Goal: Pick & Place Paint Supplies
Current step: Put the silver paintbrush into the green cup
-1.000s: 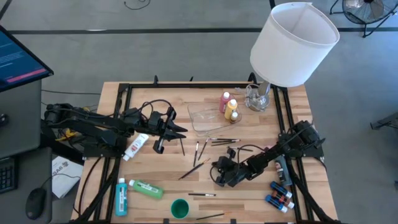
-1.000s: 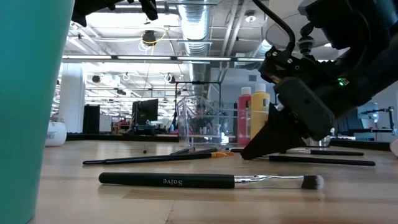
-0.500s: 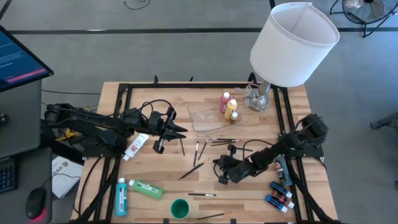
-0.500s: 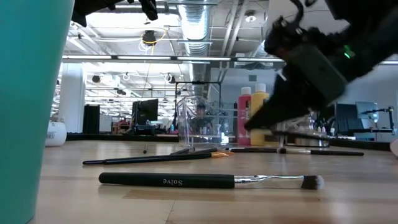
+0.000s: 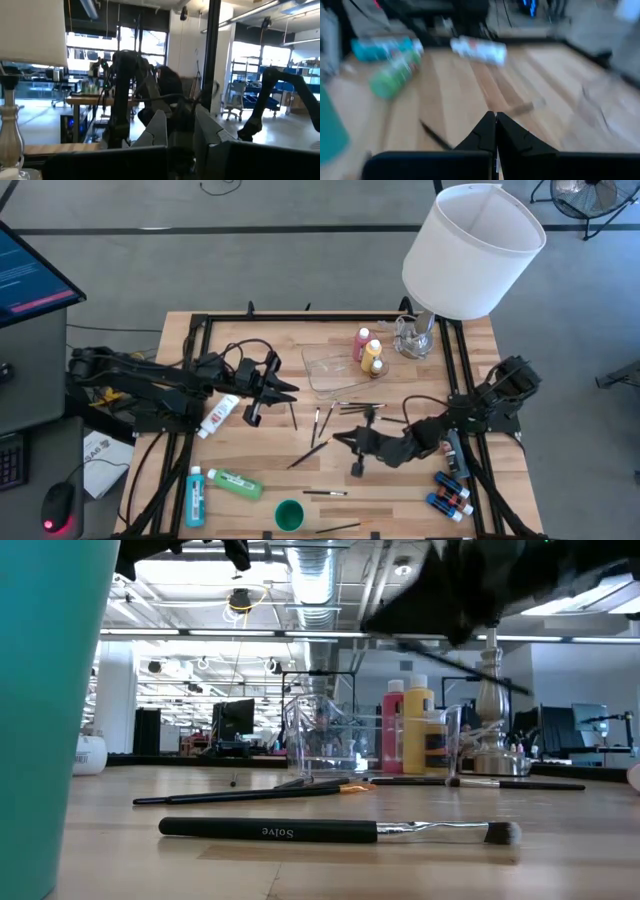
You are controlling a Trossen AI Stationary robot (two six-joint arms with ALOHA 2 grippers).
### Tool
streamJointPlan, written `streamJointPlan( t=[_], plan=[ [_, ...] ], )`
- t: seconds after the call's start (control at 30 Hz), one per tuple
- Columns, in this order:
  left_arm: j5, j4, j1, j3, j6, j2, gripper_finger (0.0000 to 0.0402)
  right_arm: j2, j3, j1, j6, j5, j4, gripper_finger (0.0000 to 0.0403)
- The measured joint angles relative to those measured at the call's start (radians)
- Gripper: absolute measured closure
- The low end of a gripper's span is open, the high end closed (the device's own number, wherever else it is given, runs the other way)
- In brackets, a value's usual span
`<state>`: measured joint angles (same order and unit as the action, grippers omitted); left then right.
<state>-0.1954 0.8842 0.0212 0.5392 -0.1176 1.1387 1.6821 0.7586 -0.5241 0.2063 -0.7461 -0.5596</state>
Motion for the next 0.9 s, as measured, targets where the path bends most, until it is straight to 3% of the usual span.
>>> streamJointPlan(
  t=[0.23,0.43,0.57,0.7,0.9],
  plan=[
    [-0.034,-0.125,0.0,0.001,0.007,-0.095,0.0401,0.0,0.002,0.001,-0.193,0.155,-0.344,0.0403],
    [-0.047,-0.234,0.016,0.0,0.055,-0.175,0.0401,0.009,0.004,0.054,-0.205,0.477,-0.589,0.0403],
    [-0.047,-0.246,0.037,-0.007,0.065,-0.205,0.0401,0.009,0.029,0.099,-0.19,0.666,-0.63,0.0403],
    [-0.046,-0.241,0.053,-0.02,0.087,-0.225,0.0401,0.009,0.077,0.124,-0.183,0.787,-0.62,0.0403],
    [-0.045,-0.228,0.06,-0.03,0.089,-0.223,0.0401,0.152,0.219,0.138,-0.166,0.939,-0.628,0.0403]
  ],
)
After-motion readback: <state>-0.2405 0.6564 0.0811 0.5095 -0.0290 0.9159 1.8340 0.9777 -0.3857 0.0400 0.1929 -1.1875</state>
